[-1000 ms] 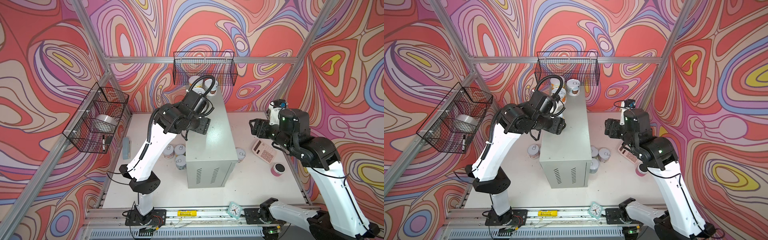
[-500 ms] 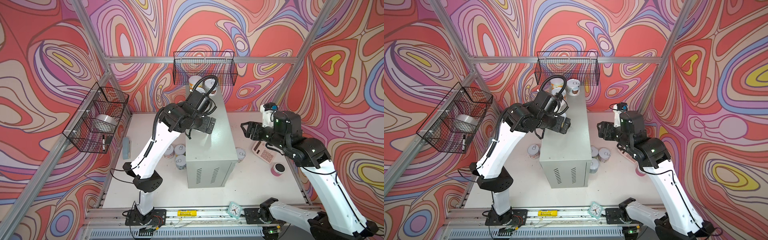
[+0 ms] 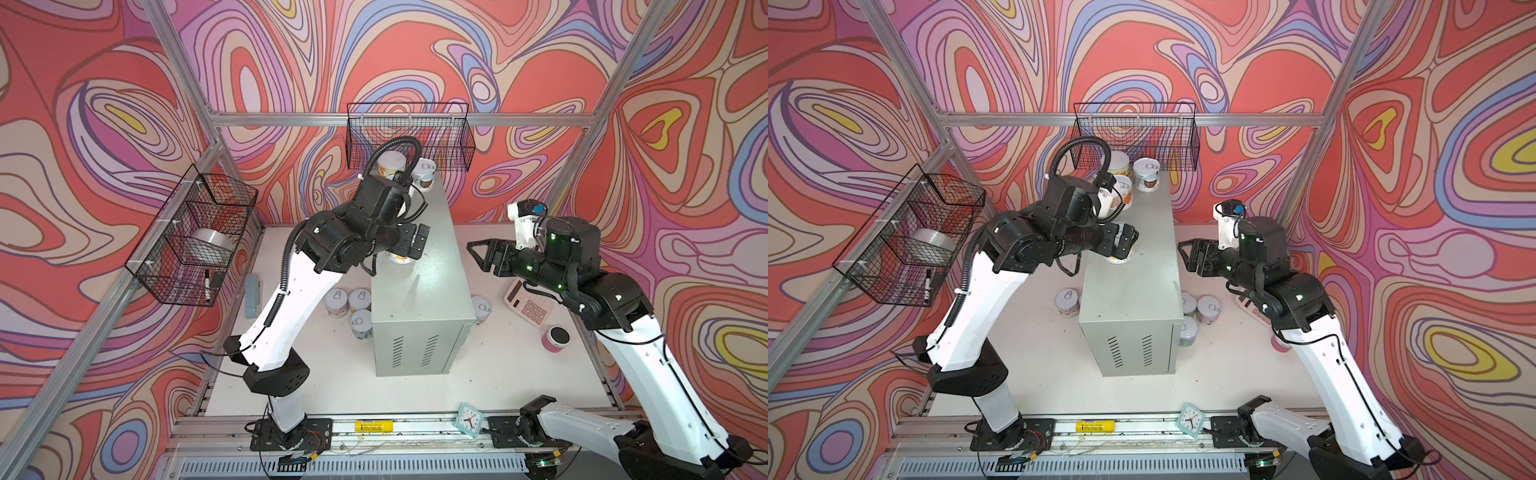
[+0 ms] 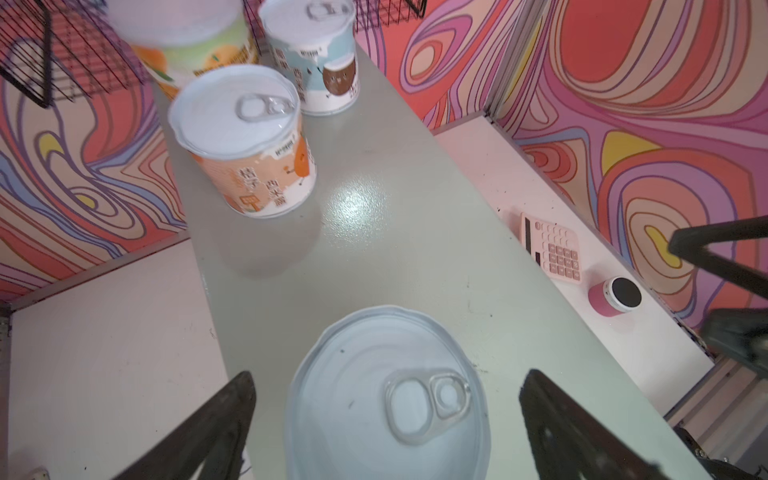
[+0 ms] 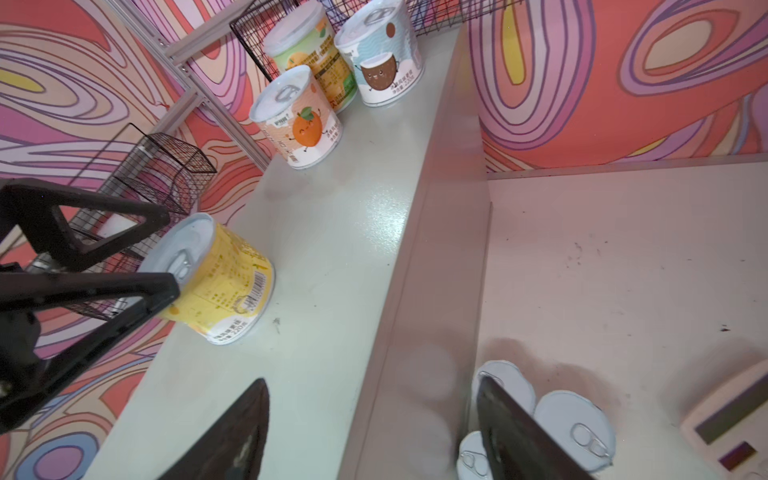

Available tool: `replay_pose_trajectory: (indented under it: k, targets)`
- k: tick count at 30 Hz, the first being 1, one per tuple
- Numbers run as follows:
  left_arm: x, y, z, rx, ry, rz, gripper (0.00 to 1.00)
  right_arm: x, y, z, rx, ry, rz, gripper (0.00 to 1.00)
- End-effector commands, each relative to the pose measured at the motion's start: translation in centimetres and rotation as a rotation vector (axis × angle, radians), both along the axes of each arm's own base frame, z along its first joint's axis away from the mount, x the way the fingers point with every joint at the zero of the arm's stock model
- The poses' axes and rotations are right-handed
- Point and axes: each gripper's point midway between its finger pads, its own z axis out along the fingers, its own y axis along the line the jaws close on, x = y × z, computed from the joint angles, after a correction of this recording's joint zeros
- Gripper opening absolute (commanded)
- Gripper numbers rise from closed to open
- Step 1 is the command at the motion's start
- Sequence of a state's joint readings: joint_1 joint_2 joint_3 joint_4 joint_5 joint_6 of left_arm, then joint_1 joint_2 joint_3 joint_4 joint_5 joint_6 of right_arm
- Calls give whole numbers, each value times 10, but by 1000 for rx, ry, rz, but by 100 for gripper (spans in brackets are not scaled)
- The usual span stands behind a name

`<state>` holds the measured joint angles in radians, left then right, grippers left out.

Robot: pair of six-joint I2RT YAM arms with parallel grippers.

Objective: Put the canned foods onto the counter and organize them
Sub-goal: 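Carry the can with the left gripper toward the right gripper over the cabinet top, then release the yellow can from the left gripper while the right gripper grasps it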

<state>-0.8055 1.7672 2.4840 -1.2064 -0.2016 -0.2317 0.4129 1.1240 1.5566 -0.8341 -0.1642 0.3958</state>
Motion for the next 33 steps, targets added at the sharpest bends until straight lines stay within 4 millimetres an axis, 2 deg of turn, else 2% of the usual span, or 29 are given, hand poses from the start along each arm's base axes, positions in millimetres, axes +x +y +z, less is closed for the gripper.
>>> replay_pose_trajectory:
  k: [1,3,6,11,16,25,28,33]
  targets:
    - [-5,25,32,-19,-108,50,100,1,19,11,62,-32,95,75]
    - [-7,41,35,-13,-129,90,100,3,25,14,73,-34,120,74]
    - [-9,63,27,-40,-115,142,100,5,40,18,64,-44,159,74]
    - [-10,91,-10,-195,-43,213,100,6,77,18,-41,-84,196,76]
    - [-12,115,-33,-231,-21,279,99,14,109,15,-108,-103,219,78]
    - [-13,129,-58,-265,38,298,98,18,152,14,-188,-144,272,80]
    - [-12,129,-61,-268,44,298,98,20,161,11,-212,-145,280,81]
    - [-9,128,-66,-268,57,294,97,34,164,-2,-271,-118,241,81]
